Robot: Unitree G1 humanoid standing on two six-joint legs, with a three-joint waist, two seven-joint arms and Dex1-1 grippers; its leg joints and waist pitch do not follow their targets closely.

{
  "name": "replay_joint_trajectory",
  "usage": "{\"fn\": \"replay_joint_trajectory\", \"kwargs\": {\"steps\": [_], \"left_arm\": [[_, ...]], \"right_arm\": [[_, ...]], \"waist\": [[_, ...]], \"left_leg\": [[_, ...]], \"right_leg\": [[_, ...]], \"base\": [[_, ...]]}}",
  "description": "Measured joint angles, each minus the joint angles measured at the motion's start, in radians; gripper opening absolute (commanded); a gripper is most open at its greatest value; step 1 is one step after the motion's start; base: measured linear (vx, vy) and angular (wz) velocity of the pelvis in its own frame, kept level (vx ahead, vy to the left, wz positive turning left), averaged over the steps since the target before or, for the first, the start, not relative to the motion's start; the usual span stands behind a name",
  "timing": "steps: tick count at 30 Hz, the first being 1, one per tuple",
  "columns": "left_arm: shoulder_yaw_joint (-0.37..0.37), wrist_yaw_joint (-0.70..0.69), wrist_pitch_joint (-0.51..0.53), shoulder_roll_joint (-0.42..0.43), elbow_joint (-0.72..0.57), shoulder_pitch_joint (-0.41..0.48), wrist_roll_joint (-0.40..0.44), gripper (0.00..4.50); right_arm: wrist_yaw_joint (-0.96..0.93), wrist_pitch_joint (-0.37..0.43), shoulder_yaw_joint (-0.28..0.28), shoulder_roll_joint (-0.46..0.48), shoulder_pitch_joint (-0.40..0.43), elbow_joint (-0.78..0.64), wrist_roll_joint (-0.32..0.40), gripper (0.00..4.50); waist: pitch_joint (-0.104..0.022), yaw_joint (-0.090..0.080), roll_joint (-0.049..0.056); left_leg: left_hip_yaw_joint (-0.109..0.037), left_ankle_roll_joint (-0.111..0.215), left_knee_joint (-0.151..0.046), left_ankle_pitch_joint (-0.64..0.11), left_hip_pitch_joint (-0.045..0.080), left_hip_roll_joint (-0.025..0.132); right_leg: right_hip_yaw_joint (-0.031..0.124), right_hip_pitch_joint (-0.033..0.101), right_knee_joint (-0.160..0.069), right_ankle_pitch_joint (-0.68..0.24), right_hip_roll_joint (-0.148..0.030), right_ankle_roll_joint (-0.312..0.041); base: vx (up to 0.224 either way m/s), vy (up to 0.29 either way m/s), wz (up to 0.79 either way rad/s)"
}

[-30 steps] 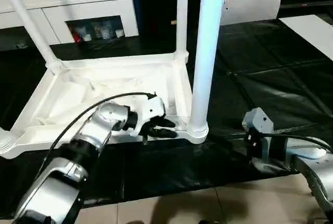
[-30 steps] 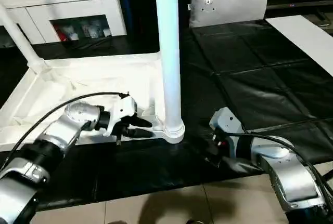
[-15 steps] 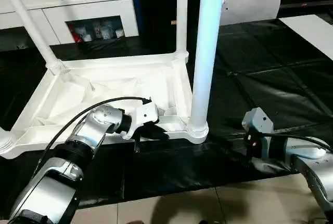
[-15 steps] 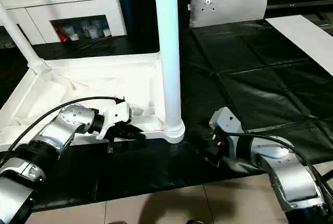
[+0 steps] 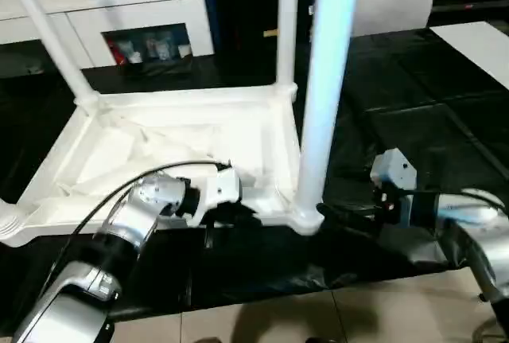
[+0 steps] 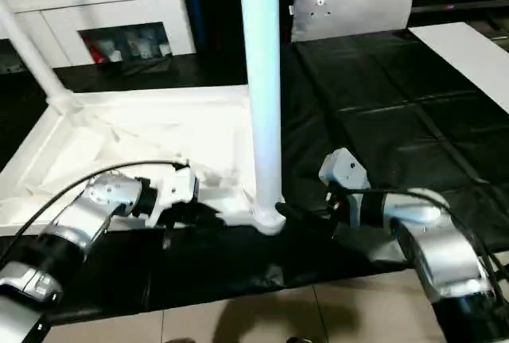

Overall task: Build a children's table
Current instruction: Rotate leg to tighten

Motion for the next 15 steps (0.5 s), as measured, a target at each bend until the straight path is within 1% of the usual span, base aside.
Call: {"fn": "replay_joint_trajectory", "kwargs": {"steps": [2, 3, 5, 7, 8, 10, 13, 15], "left_arm": [[-0.003, 0.0, 0.0, -0.003, -0.007, 0.004, 0.0, 0.0], [-0.002, 0.002, 0.001, -0.004, -0.019, 0.011, 0.003, 0.0], [-0.004, 0.004, 0.007, -0.007, -0.031, 0.017, 0.007, 0.0], [-0.007, 0.003, 0.013, -0.009, -0.047, 0.023, 0.009, 0.0], [-0.009, 0.003, 0.015, -0.01, -0.053, 0.025, 0.01, 0.0], [-0.013, 0.002, 0.019, -0.01, -0.061, 0.026, 0.01, 0.0], [-0.013, 0.002, 0.026, -0.006, -0.073, 0.032, 0.011, 0.0], [-0.011, 0.003, 0.032, -0.005, -0.078, 0.035, 0.011, 0.0]], "right_arm": [[0.027, 0.001, 0.008, 0.0, -0.003, 0.006, 0.013, 3.65], [0.056, 0.008, 0.023, -0.001, -0.012, 0.015, 0.024, 3.44], [0.091, 0.015, 0.047, -0.001, -0.032, 0.03, 0.028, 3.26], [0.104, 0.016, 0.061, 0.003, -0.049, 0.051, 0.027, 3.11], [0.106, 0.016, 0.066, 0.004, -0.053, 0.059, 0.027, 3.11], [0.116, 0.015, 0.073, 0.01, -0.064, 0.067, 0.027, 2.82], [0.141, 0.003, 0.079, 0.03, -0.084, 0.119, 0.023, 2.69], [0.155, -0.005, 0.098, 0.046, -0.106, 0.162, 0.015, 2.36]], "waist": [[0.0, 0.003, 0.0], [0.0, 0.005, 0.0], [0.0, 0.008, 0.0], [0.0, 0.013, 0.0], [0.0, 0.014, 0.0], [0.0, 0.018, 0.0], [0.0, 0.017, 0.0], [0.0, 0.016, -0.001]], "left_leg": [[0.0, 0.0, 0.0, 0.0, 0.0, 0.0], [0.001, 0.0, 0.0, 0.0, 0.001, 0.0], [0.001, 0.0, 0.001, 0.0, 0.001, 0.0], [0.001, 0.0, 0.001, 0.0, 0.001, 0.0], [0.001, 0.0, 0.001, 0.0, 0.001, 0.0], [0.001, 0.0, 0.001, 0.0, 0.001, 0.0], [0.001, 0.0, 0.001, 0.0, 0.0, 0.0], [0.001, 0.0, 0.001, 0.0, 0.0, 0.0]], "right_leg": [[0.0, 0.0, 0.0, 0.0, 0.0, 0.0], [0.001, 0.0, 0.001, 0.0, 0.0, 0.0], [0.001, 0.0, 0.001, 0.0, 0.0, 0.0], [0.001, 0.0, 0.002, 0.0, 0.0, 0.0], [0.001, 0.0, 0.002, 0.0, 0.0, 0.0], [0.002, 0.0, 0.002, 0.0, 0.0, 0.0], [0.002, -0.001, 0.002, 0.0, -0.001, 0.0], [0.002, -0.001, 0.002, 0.0, -0.001, 0.0]], "base": [[0.0, 0.0, 0.0], [0.0, 0.0, 0.0], [0.0, 0.0, 0.0], [0.0, 0.0, 0.0], [0.0, 0.0, 0.0], [0.0, 0.0, 0.0], [0.0, 0.0, 0.0], [0.0, 0.0, 0.0]]}}
